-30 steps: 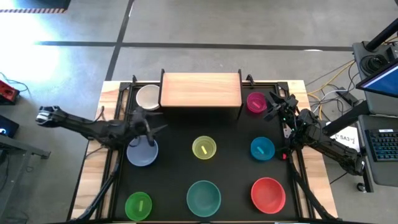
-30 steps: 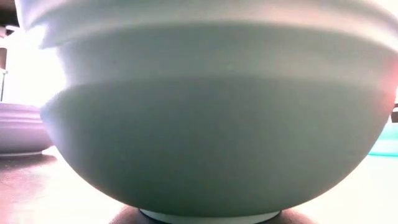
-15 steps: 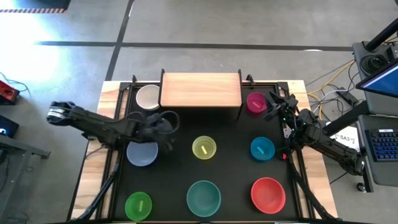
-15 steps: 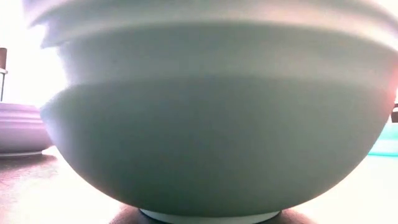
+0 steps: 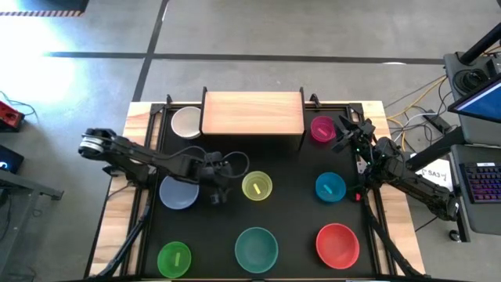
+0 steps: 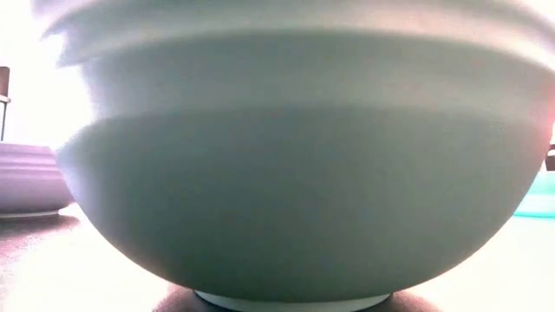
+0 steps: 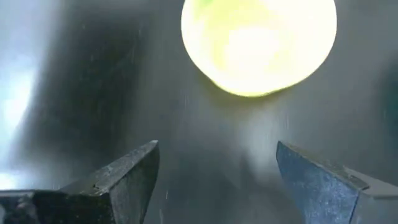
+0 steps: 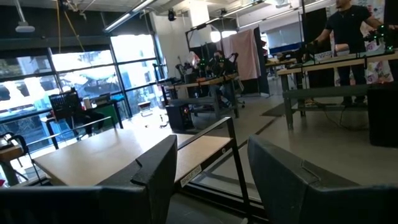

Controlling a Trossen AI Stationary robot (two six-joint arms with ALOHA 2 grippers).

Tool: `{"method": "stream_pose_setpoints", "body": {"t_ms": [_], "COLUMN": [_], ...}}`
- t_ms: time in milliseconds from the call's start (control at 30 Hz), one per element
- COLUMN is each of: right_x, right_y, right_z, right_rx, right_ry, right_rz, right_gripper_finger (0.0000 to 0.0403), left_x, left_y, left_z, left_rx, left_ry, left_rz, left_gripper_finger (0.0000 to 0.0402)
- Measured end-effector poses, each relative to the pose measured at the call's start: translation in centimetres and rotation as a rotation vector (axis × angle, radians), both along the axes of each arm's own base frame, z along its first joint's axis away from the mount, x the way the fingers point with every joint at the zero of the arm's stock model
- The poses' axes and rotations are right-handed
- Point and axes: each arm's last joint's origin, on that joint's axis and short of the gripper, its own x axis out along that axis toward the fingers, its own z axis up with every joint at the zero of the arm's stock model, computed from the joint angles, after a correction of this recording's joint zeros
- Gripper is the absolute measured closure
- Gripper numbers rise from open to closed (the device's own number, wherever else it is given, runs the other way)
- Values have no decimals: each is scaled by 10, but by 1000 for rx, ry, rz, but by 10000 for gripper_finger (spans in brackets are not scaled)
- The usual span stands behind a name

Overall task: Place and stack bowls onto a shelf
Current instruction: Put the small yellow bowl on the shelf

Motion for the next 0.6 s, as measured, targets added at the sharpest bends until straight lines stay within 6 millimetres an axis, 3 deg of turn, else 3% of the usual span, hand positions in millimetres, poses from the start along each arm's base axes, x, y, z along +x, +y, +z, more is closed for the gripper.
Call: {"method": "stream_pose_setpoints", "body": {"t_ms": [367,600], "right_x": [0,0], "right_y": [0,0], "right_z": [0,0], "right_rx": [0,1], "right_ry": [-1,-2], "right_rz": [0,0], "right_gripper_finger": [218,218], "left_x": [47,70], "left_y": [-24,-34], "left_z": [-18,-11], "left_rx": [-46,-30], "left_ry": [110,113], "left_rz": [-167,-201], "left_gripper_finger": [99,99]}}
